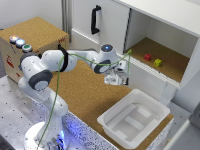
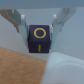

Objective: Put the purple object inside the right cabinet

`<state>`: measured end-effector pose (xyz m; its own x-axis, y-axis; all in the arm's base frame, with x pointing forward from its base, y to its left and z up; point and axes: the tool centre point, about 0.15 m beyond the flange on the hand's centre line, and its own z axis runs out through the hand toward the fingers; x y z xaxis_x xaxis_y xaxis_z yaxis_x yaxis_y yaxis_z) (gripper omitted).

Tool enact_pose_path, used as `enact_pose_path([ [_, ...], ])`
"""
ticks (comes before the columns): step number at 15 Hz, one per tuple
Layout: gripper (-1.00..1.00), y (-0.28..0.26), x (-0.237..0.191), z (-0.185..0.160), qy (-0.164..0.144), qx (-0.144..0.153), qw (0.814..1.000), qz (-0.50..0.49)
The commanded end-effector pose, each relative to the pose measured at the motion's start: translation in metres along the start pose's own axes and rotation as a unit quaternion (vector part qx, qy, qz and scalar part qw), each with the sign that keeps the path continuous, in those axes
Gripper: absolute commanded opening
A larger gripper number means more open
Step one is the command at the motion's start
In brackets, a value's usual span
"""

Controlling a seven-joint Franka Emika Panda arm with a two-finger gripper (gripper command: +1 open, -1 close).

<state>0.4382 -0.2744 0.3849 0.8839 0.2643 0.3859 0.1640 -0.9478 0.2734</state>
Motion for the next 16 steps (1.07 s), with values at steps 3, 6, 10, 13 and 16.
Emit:
enact_pose_path([
  [3,-1.0,0.116,0.078,0.019,0.012,-0.02,0.994,0.111],
  [6,-1.0,0.132,0.121,0.007,0.038,-0.037,0.988,0.145],
  [10,-1.0,0.143,0.138,-0.02,0.075,-0.061,0.98,0.177],
  [13,-1.0,0.155,0.143,-0.037,0.105,-0.049,0.978,0.175],
  [16,-1.0,0.18,0.167,-0.02,0.119,-0.02,0.979,0.164],
])
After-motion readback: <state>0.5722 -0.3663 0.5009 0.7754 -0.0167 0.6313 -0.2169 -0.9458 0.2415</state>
